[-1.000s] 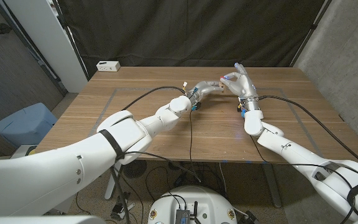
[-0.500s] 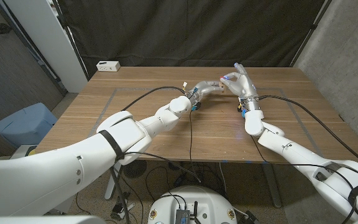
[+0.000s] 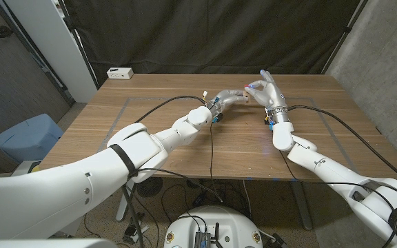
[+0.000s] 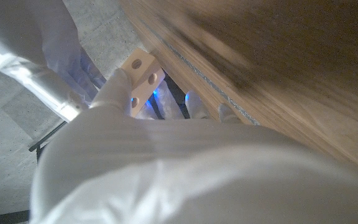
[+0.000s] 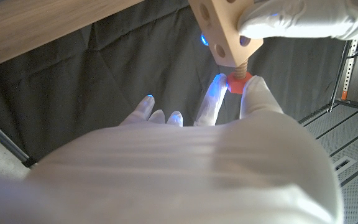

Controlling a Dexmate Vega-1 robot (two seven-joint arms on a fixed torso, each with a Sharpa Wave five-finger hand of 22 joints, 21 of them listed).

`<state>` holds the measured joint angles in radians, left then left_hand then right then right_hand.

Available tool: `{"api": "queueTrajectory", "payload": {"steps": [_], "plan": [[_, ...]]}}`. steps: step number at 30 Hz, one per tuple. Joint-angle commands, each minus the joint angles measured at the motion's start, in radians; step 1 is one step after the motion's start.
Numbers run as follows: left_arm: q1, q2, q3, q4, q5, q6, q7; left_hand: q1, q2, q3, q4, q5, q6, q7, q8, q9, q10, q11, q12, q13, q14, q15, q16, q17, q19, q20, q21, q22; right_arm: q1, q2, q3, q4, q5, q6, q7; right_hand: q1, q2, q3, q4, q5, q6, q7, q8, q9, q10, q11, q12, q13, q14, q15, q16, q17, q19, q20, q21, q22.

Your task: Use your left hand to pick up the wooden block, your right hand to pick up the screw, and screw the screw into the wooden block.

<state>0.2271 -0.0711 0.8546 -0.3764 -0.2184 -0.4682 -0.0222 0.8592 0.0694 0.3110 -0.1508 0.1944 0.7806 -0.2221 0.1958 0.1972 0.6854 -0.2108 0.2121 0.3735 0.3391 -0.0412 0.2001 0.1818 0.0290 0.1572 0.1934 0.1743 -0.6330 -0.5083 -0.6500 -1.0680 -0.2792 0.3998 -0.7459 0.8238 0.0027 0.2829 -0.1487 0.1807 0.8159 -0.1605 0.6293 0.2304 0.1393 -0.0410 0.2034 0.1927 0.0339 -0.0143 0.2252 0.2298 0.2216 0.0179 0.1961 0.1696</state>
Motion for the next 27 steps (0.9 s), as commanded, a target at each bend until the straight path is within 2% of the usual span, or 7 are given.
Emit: {"api": "queueTrajectory", "payload": {"steps": [1,27], "plan": [[-0.002,0.000,0.001,0.000,0.002,0.007,-0.007,0.001,0.002,0.007,-0.001,0.007,0.004,-0.001,0.005,0.003,-0.005,-0.003,0.005,0.002,0.001,-0.052,0.001,0.000,-0.001,0.007,0.003,0.004,0.003,-0.007,-0.003,0.001,-0.013,0.001,-0.003,-0.006,0.004,-0.003,0.000,0.006,0.003,-0.006,0.008,0.004,0.007,-0.003,0.000,0.005,0.006,-0.004,0.002,0.002,0.007,0.002,0.002,0.005],[-0.019,-0.006,0.007,0.008,-0.010,0.058,-0.011,0.001,0.001,0.006,-0.001,0.007,0.005,-0.001,0.006,0.003,-0.005,-0.003,0.006,0.002,0.001,-0.053,0.001,0.000,-0.001,0.006,0.003,0.004,0.026,0.001,-0.018,0.032,-0.027,0.006,-0.014,-0.007,0.004,-0.003,0.001,0.006,0.008,-0.005,0.011,0.004,0.009,-0.004,0.000,0.005,0.008,-0.005,0.003,0.002,0.009,0.000,0.003,0.005]]}}
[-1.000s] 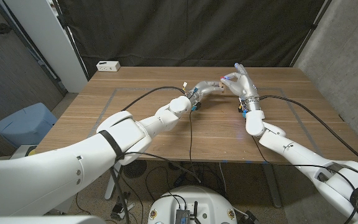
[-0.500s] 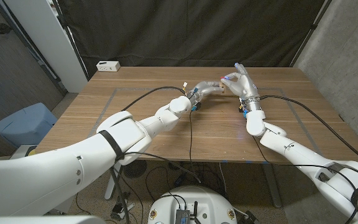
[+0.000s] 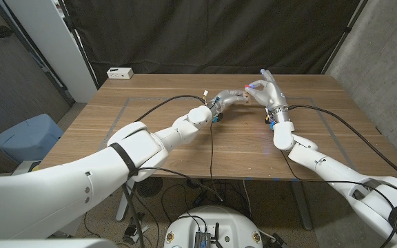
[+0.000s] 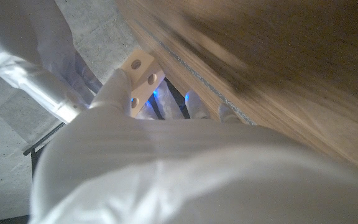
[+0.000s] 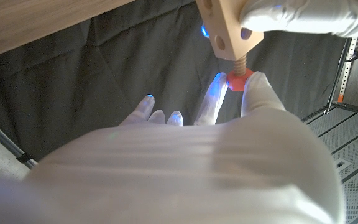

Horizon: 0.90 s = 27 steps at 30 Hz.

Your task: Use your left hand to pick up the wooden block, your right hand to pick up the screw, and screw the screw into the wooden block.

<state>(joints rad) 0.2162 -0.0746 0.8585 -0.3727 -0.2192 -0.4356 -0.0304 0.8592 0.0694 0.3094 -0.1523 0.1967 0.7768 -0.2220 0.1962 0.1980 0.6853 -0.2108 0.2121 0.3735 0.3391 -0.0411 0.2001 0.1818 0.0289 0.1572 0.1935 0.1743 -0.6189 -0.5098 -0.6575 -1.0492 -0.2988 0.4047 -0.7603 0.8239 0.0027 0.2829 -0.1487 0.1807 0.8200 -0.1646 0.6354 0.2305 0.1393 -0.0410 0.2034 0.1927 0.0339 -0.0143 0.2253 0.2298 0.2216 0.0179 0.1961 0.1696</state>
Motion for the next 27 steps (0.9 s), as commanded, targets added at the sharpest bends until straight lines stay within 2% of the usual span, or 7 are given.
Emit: {"api": "queueTrajectory", "payload": {"steps": [1,27], "plan": [[-0.008,-0.003,0.003,0.005,-0.010,0.028,-0.003,0.001,0.001,0.008,0.001,0.004,0.009,-0.001,0.005,0.002,-0.005,-0.003,0.006,0.002,0.001,-0.052,0.001,0.000,-0.001,0.006,0.003,0.004,0.012,0.005,-0.010,0.015,-0.006,0.001,-0.001,-0.007,0.004,-0.003,0.001,0.006,0.004,-0.001,0.005,0.004,0.008,-0.004,0.000,0.005,0.008,-0.006,0.003,0.002,0.009,0.000,0.003,0.005],[-0.033,-0.008,0.031,0.009,-0.016,0.093,0.009,0.003,0.001,0.008,0.000,0.005,0.007,-0.001,0.005,0.002,-0.005,-0.003,0.006,0.002,0.001,-0.050,0.001,0.000,-0.001,0.008,0.003,0.004,0.051,0.027,-0.032,0.076,0.002,0.021,-0.008,-0.007,0.005,-0.004,0.001,0.007,0.000,-0.002,0.003,0.003,0.007,-0.005,-0.001,0.005,0.007,-0.006,0.002,0.002,0.009,0.001,0.002,0.005]]}}
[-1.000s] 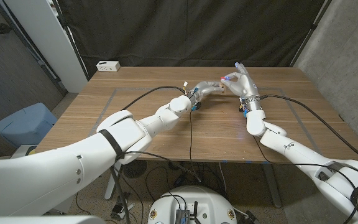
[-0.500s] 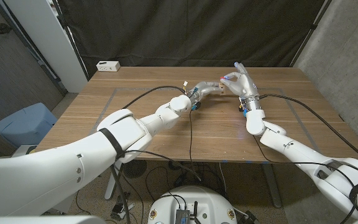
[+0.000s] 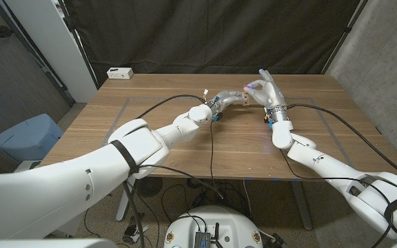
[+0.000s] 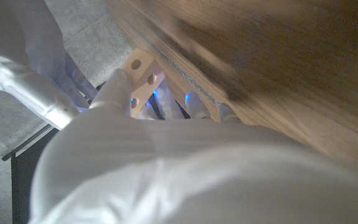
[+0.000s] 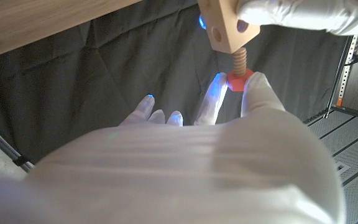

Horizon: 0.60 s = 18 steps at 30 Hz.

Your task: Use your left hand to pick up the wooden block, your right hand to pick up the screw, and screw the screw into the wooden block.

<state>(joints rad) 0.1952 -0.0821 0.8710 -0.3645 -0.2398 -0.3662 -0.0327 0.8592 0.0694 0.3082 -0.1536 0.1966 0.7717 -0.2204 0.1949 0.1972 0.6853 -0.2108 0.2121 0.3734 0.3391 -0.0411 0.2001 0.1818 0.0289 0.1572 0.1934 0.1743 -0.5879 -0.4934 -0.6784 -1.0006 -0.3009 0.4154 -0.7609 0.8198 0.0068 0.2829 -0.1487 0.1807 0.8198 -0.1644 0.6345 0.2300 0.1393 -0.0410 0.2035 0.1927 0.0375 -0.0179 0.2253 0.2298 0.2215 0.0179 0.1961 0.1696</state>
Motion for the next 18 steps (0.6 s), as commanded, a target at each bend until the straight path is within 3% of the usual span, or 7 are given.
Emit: {"api": "queueTrajectory", "payload": {"steps": [1,18], "plan": [[-0.013,0.000,0.021,0.001,0.007,0.021,0.013,0.004,0.002,0.010,0.001,0.005,0.012,-0.002,0.006,0.003,-0.005,-0.003,0.006,0.002,0.001,-0.051,0.001,0.000,-0.001,0.007,0.003,0.004,0.020,0.011,-0.011,0.027,0.005,0.010,-0.008,-0.003,0.000,-0.004,0.001,0.007,0.001,-0.002,0.004,0.003,0.007,-0.005,-0.001,0.005,0.004,-0.003,0.002,0.002,0.009,0.001,0.002,0.005],[-0.007,0.010,0.034,-0.004,0.030,-0.036,0.022,0.005,0.002,0.010,0.001,0.005,0.013,-0.002,0.007,0.003,-0.005,-0.003,0.006,0.002,0.000,-0.051,0.000,0.000,-0.002,0.008,0.003,0.004,0.018,0.002,-0.010,0.015,0.008,0.006,-0.005,-0.004,0.000,-0.004,0.001,0.007,0.000,-0.003,0.004,0.003,0.006,-0.005,-0.001,0.005,0.003,-0.002,0.002,0.002,0.009,0.002,0.002,0.005]]}}
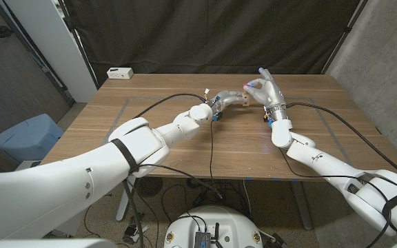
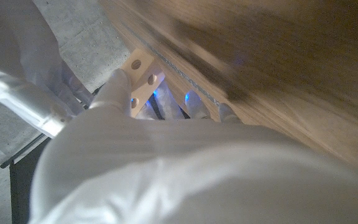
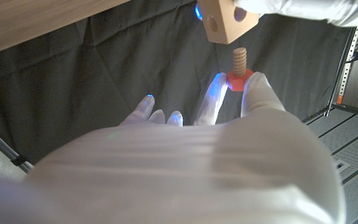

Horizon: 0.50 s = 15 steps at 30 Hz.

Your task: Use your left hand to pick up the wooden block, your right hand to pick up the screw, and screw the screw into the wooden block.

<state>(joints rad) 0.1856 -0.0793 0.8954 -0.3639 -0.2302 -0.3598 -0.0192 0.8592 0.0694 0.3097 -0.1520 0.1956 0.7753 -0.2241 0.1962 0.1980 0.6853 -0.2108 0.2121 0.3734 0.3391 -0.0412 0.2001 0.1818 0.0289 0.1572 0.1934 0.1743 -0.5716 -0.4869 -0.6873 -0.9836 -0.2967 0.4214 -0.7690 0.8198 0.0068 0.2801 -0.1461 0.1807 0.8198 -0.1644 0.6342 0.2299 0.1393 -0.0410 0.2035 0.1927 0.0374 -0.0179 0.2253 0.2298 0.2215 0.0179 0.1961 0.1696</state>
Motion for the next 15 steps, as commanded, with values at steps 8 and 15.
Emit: {"api": "queueTrajectory", "payload": {"steps": [8,15], "plan": [[0.004,0.010,0.009,-0.007,0.030,-0.055,0.010,0.004,0.001,0.008,-0.001,0.006,0.009,0.001,0.005,0.002,-0.004,-0.003,0.006,0.002,-0.001,-0.050,0.000,0.000,-0.002,0.008,0.003,0.004,-0.004,-0.009,0.003,-0.012,0.005,-0.008,0.004,-0.005,0.000,-0.002,-0.002,0.007,-0.001,-0.003,0.004,0.003,0.007,-0.002,-0.001,0.005,0.004,-0.002,0.002,0.002,0.009,0.003,0.002,0.005],[0.007,0.010,0.005,-0.007,0.031,-0.057,0.009,0.004,0.002,0.008,0.000,0.006,0.008,0.001,0.005,0.002,-0.006,-0.003,0.006,0.002,0.000,-0.052,0.001,0.000,-0.002,0.009,0.003,0.004,-0.012,-0.019,0.008,-0.028,0.006,-0.016,0.009,-0.005,0.000,-0.002,-0.002,0.007,0.000,-0.004,0.004,0.003,0.007,-0.002,-0.001,0.005,0.004,-0.001,0.002,0.002,0.010,0.003,0.002,0.005]]}}
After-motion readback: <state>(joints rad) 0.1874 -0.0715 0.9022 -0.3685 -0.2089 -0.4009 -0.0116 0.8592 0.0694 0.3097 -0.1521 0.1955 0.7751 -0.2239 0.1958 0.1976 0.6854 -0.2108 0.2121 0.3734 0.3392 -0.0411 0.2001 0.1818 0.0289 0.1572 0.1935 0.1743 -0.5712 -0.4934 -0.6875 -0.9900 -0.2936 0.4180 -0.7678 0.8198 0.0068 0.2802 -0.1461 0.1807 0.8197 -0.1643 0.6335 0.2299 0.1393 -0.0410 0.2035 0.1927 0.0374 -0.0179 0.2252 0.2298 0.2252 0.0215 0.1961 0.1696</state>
